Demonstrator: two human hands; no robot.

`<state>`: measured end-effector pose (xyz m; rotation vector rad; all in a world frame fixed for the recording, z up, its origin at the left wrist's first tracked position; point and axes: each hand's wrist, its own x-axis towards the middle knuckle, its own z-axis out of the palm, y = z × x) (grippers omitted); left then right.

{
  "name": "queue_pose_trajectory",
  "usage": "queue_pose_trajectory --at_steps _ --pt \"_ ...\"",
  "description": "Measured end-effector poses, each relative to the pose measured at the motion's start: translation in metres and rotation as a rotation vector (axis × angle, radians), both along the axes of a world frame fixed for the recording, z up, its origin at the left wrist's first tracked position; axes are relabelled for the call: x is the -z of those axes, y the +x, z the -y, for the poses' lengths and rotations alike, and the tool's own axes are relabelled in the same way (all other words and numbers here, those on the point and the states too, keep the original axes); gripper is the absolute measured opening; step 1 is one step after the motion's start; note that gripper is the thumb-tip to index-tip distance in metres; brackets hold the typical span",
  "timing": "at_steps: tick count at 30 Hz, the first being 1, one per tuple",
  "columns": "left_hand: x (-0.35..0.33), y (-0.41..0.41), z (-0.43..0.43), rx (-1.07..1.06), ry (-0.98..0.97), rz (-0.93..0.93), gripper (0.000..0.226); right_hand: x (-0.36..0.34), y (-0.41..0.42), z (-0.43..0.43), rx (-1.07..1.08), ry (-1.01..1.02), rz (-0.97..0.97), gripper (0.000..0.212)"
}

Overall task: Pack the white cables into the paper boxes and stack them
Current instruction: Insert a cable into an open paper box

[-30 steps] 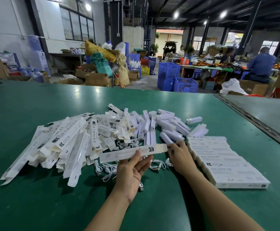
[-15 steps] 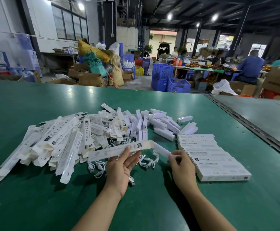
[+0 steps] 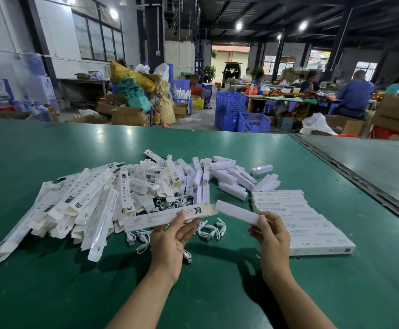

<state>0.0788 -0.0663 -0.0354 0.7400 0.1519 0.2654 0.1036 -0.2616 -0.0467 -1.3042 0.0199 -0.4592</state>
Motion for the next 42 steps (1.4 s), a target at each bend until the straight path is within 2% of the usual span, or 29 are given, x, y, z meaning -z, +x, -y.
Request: queue_pose_trajectory --at_steps 7,13,16,19,21,26,30,33,36,39,42 --pt "0.0 0.001 0.0 -0.001 0.004 -0.012 0.067 0.002 -0.001 -0.004 -0.035 -0.104 0.017 0.016" --pt "0.001 0.002 0.0 -0.036 0.022 -0.006 0.065 -0.002 -0.005 -0.004 -0.008 -0.199 0.069 0.023" --pt "0.002 0.001 0.0 -0.053 0.042 -0.011 0.055 -0.005 -0.009 -0.004 0.034 -0.312 0.125 0.023" --pt "0.003 0.002 0.001 -0.071 0.091 -0.019 0.028 -0.008 -0.012 -0.005 0.105 -0.469 0.243 0.015" --pt "0.003 0.003 0.0 -0.079 0.095 -0.025 0.031 -0.009 -0.014 -0.007 0.108 -0.489 0.27 0.014" --pt "0.004 0.001 0.001 -0.069 0.093 -0.019 0.041 -0.008 -0.013 -0.006 -0.018 -0.336 0.182 0.031" --pt "0.001 0.002 0.003 -0.06 0.081 -0.015 0.03 -0.008 -0.013 -0.006 -0.104 -0.248 0.123 0.025" --pt "0.001 0.004 0.003 -0.044 0.074 -0.034 0.036 -0.007 -0.011 -0.008 -0.134 -0.188 0.057 0.02" --pt "0.004 0.004 0.002 -0.033 0.131 -0.03 0.027 -0.006 -0.009 -0.009 -0.146 -0.138 -0.004 0.013" --pt "0.005 0.002 0.004 -0.036 0.233 -0.011 0.025 -0.004 -0.006 -0.01 -0.124 -0.002 -0.108 0.023" --pt "0.006 0.001 0.008 -0.024 0.299 0.022 0.015 -0.004 -0.006 -0.013 -0.141 0.073 -0.161 0.022"
